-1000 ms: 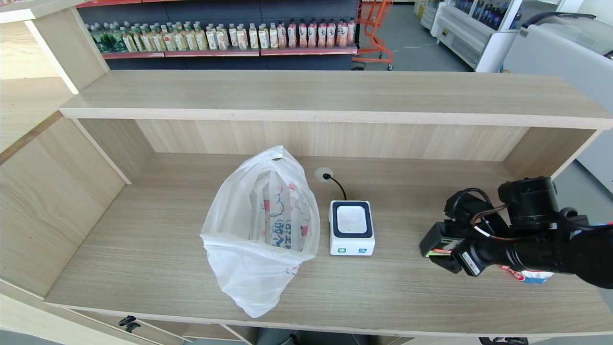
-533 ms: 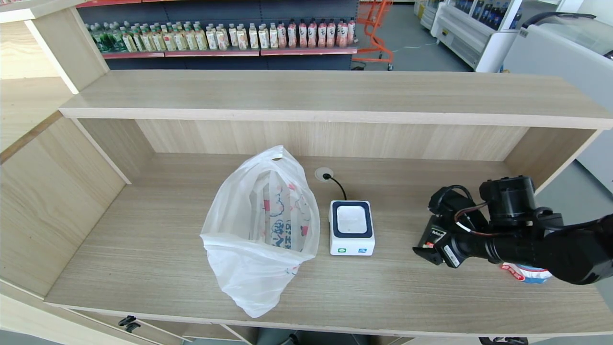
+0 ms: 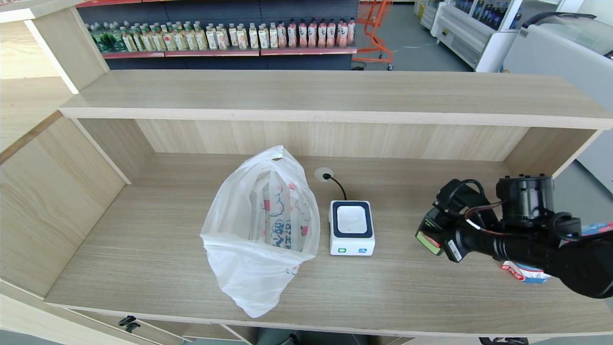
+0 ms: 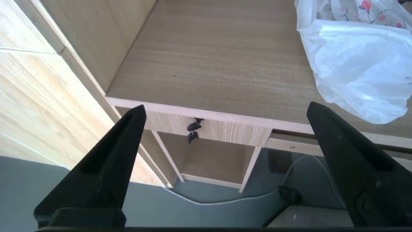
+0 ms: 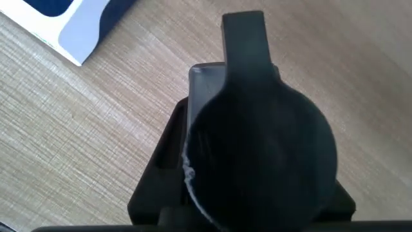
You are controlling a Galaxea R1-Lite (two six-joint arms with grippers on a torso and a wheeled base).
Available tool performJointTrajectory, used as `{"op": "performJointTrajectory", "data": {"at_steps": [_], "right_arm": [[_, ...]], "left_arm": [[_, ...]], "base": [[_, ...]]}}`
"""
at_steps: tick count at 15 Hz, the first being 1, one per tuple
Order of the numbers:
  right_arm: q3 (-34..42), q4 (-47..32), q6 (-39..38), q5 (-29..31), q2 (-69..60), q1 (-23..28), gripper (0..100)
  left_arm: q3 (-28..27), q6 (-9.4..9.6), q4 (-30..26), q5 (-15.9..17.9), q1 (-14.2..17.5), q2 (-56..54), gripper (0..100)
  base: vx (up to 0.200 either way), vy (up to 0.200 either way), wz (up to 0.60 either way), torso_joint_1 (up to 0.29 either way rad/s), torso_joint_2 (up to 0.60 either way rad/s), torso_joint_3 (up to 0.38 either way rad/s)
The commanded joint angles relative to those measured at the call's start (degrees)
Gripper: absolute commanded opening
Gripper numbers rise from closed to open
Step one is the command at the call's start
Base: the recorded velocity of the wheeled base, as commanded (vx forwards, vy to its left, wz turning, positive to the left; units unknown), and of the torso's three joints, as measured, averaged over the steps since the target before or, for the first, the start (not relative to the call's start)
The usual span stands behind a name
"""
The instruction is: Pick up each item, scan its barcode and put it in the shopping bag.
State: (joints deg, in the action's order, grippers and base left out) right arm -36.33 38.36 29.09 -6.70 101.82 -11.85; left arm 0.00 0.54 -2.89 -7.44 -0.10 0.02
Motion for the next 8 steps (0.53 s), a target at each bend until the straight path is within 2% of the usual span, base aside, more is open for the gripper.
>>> {"op": "performJointTrajectory", "data": {"at_steps": [1,4,5,6,7,8], "right_arm": [[5.92,5.93,0.01,-0.24,-7.42,0.69,0],[11.89,8.57,1.50,-0.33,-19.64,1.39,0],[12.25,8.66,5.54,-0.33,-21.84,1.65,0],[12.25,11.12,17.85,-0.77,-24.74,3.85,0],[12.42,13.23,25.93,-5.25,-25.79,4.82,0],[12.25,13.58,31.91,-15.88,-26.05,5.35,0]], "left_arm": [[0.00,-0.01,-0.01,-0.03,0.01,-0.02,100],[0.00,-0.01,-0.01,-0.03,0.01,-0.02,100],[0.00,-0.01,-0.01,-0.03,0.01,0.06,100],[0.00,-0.01,-0.01,-0.03,0.01,-0.02,100],[0.00,-0.01,-0.01,-0.03,0.01,-0.02,100],[0.00,-0.01,-0.01,-0.03,0.01,-0.02,100]], "base": [[0.000,0.000,0.00,0.000,0.00,0.000],[0.000,0.000,0.00,0.000,0.00,0.000],[0.000,0.000,0.00,0.000,0.00,0.000],[0.000,0.000,0.00,0.000,0.00,0.000],[0.000,0.000,0.00,0.000,0.00,0.000],[0.000,0.000,0.00,0.000,0.00,0.000]]}}
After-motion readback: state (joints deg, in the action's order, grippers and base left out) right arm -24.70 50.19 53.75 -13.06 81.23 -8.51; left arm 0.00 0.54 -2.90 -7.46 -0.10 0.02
